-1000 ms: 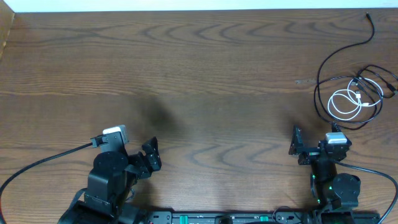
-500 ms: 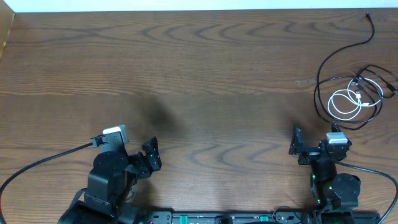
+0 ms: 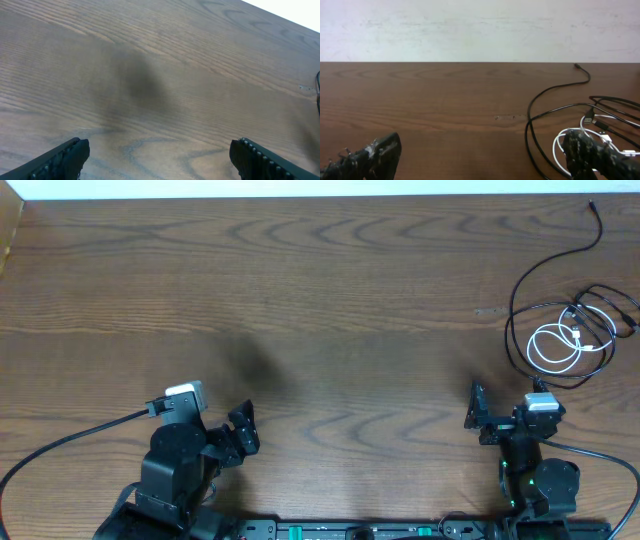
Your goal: Untangle cables
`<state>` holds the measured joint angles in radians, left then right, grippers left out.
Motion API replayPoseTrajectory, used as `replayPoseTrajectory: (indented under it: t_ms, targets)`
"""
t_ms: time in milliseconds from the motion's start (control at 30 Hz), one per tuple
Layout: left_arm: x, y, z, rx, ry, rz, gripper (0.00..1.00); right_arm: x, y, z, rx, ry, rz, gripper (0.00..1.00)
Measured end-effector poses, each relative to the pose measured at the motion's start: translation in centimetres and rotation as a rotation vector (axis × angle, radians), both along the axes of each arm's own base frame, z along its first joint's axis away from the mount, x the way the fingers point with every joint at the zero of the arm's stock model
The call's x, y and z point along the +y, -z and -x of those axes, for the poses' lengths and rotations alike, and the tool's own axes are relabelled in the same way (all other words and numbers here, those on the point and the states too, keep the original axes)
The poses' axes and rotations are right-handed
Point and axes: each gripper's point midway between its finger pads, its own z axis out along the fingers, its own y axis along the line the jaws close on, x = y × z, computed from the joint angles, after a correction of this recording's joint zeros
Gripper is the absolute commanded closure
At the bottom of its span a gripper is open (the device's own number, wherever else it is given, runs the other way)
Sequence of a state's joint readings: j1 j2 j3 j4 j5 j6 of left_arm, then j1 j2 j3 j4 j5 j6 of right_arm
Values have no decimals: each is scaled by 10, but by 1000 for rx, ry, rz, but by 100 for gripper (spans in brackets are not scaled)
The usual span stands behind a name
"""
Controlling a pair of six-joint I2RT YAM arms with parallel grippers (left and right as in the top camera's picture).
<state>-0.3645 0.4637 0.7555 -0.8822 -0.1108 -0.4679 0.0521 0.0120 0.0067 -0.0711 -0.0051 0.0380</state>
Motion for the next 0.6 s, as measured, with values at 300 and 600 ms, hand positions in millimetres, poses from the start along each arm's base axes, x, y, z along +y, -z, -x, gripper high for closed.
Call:
replayPoseTrajectory:
  t_ms: [300, 600]
  targets:
    - [0, 0, 0, 0, 0, 0, 6, 0, 0, 0, 0, 0, 0, 1]
    - [6, 10, 8, 50, -13, -32, 6, 0, 0, 0, 0, 0, -3, 1]
